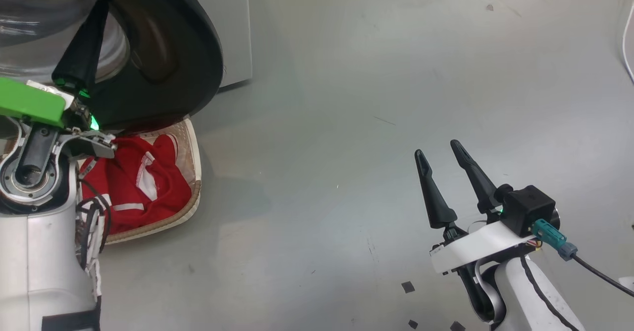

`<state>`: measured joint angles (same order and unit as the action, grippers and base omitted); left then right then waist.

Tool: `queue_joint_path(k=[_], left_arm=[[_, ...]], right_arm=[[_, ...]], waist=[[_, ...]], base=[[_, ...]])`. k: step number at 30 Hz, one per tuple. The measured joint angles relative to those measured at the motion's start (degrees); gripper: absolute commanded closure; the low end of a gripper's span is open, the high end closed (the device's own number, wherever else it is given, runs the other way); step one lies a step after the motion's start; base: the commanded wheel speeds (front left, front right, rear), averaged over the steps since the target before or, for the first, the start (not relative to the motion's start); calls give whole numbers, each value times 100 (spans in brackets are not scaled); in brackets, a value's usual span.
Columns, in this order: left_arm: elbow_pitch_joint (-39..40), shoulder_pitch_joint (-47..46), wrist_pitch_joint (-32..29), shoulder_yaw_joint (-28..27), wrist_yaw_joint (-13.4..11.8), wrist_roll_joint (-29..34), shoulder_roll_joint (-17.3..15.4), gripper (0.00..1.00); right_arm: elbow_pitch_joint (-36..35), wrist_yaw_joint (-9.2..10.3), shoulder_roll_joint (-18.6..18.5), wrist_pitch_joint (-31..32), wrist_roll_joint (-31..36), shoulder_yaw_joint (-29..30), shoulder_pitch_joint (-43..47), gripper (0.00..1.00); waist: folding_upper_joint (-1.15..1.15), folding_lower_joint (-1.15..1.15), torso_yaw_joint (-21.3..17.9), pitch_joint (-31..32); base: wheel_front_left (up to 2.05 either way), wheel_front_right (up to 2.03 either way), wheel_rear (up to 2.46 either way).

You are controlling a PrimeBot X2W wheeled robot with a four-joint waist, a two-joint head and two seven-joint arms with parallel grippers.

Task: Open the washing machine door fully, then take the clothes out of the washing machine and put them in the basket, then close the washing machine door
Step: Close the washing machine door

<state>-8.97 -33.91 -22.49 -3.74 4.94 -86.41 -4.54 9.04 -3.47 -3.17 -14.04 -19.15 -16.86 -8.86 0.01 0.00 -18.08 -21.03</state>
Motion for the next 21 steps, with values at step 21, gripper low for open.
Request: queue_joint_path(k=[21], left_arm=[[-1127, -912, 847, -10, 131, 550, 71, 100]], right_arm=[[54, -53, 38, -41, -92, 0, -131, 0]], waist=[[0, 0, -384, -92]], base=[[0, 0, 0]])
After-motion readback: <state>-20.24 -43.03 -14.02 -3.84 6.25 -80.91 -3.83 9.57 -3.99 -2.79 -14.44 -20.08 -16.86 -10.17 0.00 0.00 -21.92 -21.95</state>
